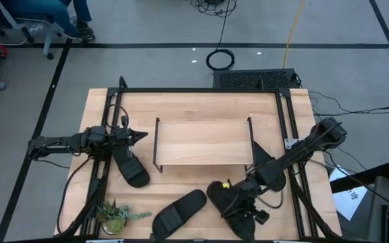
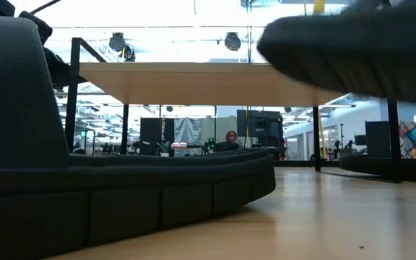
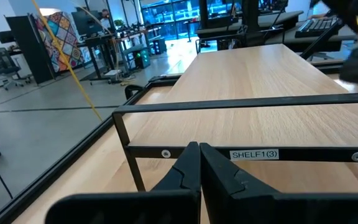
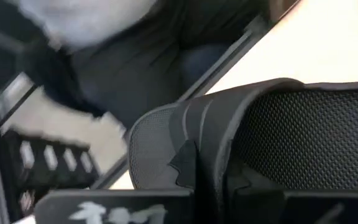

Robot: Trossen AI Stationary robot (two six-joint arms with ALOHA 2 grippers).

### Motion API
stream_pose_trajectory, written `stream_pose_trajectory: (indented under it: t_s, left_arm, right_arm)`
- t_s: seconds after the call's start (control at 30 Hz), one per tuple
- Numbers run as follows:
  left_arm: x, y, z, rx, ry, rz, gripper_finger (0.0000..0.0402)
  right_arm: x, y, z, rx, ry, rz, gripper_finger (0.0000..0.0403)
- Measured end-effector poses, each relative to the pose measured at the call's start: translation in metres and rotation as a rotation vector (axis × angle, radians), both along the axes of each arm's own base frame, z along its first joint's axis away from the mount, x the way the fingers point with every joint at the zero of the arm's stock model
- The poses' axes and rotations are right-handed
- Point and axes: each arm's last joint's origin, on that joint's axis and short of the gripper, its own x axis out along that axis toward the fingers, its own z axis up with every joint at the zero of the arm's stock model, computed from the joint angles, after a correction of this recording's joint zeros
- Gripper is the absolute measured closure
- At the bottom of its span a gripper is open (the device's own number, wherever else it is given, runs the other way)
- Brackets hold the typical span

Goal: Pick and place slides into the shelf
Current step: Put the bottom right black slipper under the shelf

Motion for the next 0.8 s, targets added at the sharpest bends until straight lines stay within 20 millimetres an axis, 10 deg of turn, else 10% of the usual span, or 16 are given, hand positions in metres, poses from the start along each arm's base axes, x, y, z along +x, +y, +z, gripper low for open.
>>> stream_pose_trajectory:
  t_s: [0.37,0.8]
  left_arm:
    - [0.000,0.000,0.000,0.000,0.000,0.000,0.0401]
    - [0.000,0.000,0.000,0.000,0.000,0.000,0.0401]
  right_arm:
    - [-0.001,-0.022,0.040,-0.005,-0.046,-0.485,0.0399]
    - [0.002,-0.007,0.053,0.014,-0.077,-0.429,0.0400]
